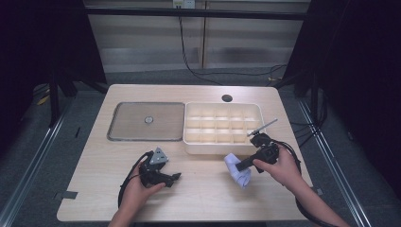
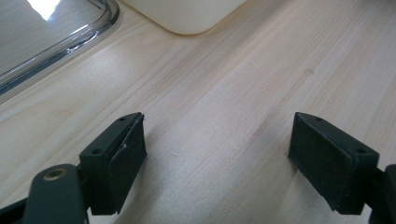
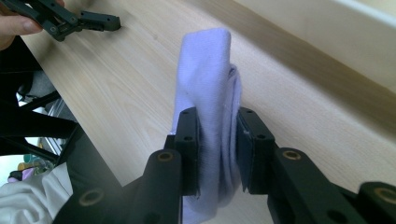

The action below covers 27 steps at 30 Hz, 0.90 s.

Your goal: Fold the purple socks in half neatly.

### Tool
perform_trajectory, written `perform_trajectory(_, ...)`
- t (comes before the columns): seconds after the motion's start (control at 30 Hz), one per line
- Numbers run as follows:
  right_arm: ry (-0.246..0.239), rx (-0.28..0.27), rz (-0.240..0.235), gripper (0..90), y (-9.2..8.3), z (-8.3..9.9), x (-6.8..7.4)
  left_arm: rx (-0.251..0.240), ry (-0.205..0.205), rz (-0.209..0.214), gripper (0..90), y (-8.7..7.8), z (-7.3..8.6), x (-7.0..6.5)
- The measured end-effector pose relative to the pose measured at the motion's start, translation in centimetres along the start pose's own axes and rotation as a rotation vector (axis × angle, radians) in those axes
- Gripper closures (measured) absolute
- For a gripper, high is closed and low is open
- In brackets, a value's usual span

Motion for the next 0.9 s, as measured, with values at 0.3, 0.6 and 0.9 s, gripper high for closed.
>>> perform_trajectory(0.3,-0.021,0.012,0.017,72.2,-1.2,-0.8,0.0,0.0,0.001,-0.005,18.2,0.0,0.0,0.0)
perform_trajectory(0.6,-0.023,0.01,0.021,72.2,-2.4,-1.5,0.1,0.001,0.001,-0.005,18.2,0.0,0.0,0.0)
perform_trajectory(0.9,-0.032,0.011,0.05,72.2,-3.8,-2.2,-0.1,0.0,0.001,-0.004,18.1,0.0,0.0,0.0)
Point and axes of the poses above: each handheld gripper's, and its own axes: y roughly forward along the jaws, z roughly out of its underside, x roughly to its left, the point moved 5 cm from there along y, roughly forward along the jaws, and after that the axes turned 1 degree about -z, right-handed, at the moved point
